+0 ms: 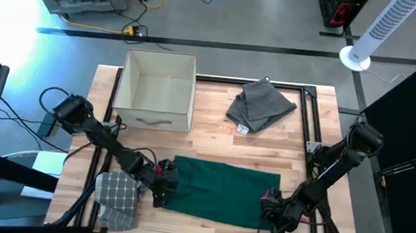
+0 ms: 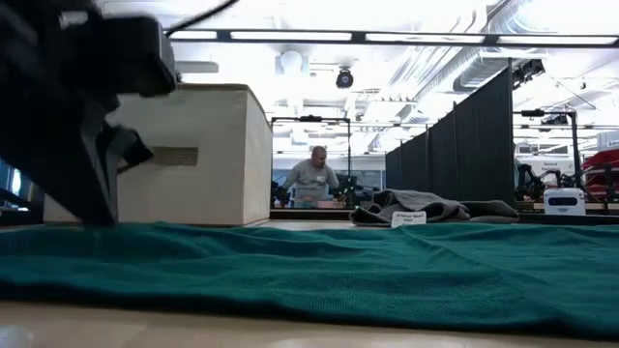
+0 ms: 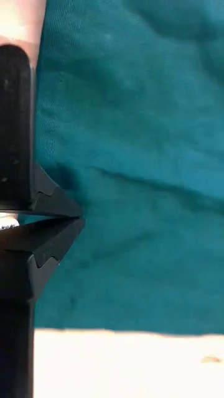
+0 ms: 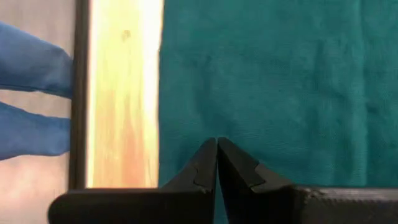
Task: Fold towel
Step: Fold the green towel
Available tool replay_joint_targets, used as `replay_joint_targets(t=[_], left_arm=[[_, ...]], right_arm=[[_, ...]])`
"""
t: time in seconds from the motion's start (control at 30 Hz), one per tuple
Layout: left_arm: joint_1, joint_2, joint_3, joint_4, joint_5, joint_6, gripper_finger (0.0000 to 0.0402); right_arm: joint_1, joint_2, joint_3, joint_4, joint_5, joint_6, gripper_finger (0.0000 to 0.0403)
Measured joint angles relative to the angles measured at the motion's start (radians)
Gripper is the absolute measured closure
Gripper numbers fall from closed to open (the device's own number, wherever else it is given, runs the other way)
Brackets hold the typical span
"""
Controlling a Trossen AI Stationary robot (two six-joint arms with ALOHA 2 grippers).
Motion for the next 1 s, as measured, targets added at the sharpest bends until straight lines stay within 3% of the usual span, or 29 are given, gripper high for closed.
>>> replay_joint_targets(t=[0.2, 0.37, 0.67, 0.87, 1.0], left_arm=[[0.008, 0.046, 0.005, -0.019, 0.075, -0.011, 0.0392], [0.009, -0.026, -0.001, -0.095, 0.087, -0.027, 0.0392], [0.094, -0.174, 0.088, -0.129, 0.075, 0.004, 0.0392], [0.169, -0.205, 0.095, -0.192, -0.038, 0.022, 0.0392], [0.218, -0.206, 0.073, -0.22, 0.034, 0.119, 0.0392]], right_arm=[[0.011, 0.014, 0.003, -0.014, -0.006, 0.036, 0.0403], [0.033, -0.034, 0.0, -0.113, -0.007, 0.058, 0.0403], [-0.004, -0.273, -0.001, -0.228, -0.035, 0.071, 0.0403], [-0.079, -0.501, 0.007, -0.523, -0.036, 0.331, 0.0403], [-0.145, -0.575, 0.07, -0.827, -0.038, 0.347, 0.0402]])
